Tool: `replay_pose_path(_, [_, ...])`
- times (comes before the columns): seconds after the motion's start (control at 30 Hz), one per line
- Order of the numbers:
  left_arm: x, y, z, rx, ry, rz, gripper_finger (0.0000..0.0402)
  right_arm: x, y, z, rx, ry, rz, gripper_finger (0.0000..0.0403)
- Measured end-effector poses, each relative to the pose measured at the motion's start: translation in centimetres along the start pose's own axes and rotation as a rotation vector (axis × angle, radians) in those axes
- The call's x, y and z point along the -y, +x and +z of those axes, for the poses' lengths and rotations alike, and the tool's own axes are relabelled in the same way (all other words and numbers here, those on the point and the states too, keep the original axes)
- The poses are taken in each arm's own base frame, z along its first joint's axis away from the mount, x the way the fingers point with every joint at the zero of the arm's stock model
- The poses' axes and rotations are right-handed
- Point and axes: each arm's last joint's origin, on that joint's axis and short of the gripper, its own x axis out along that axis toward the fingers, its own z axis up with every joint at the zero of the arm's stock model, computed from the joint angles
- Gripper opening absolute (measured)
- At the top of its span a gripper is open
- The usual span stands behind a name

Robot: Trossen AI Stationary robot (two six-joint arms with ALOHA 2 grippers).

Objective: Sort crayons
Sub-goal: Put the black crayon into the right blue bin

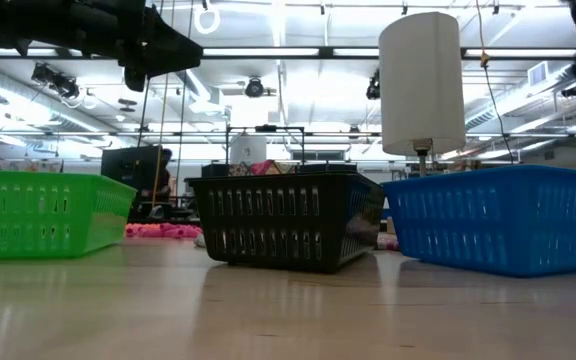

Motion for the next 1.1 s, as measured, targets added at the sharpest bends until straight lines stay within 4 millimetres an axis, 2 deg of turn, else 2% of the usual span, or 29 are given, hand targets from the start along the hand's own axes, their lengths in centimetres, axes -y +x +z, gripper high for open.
replay_pose_path(0.13, [0.0,0.0,0.0,0.000,0.000,0.000,0.0149,-0.8,-2.5,0.8,0.086,-0.051,0.018,0.0102])
replay_pose_path(0.27, [0.0,0.0,0.0,0.000,-0.004,-0.001,0.0149,-1.5,-3.7,1.7,0.173,-0.109,0.055,0.0102])
replay_pose_path(0.53, [0.2,-0.1,0.0,-0.002,-0.004,-0.014,0.0149,-2.3,-3.4,3.6,0.252,-0.203,0.044,0.0102])
replay_pose_path(1.1, [0.2,-0.1,-0.1,-0.005,-0.003,-0.014,0.0149,-4.2,-3.2,7.9,0.346,-0.355,0.135,0.0102])
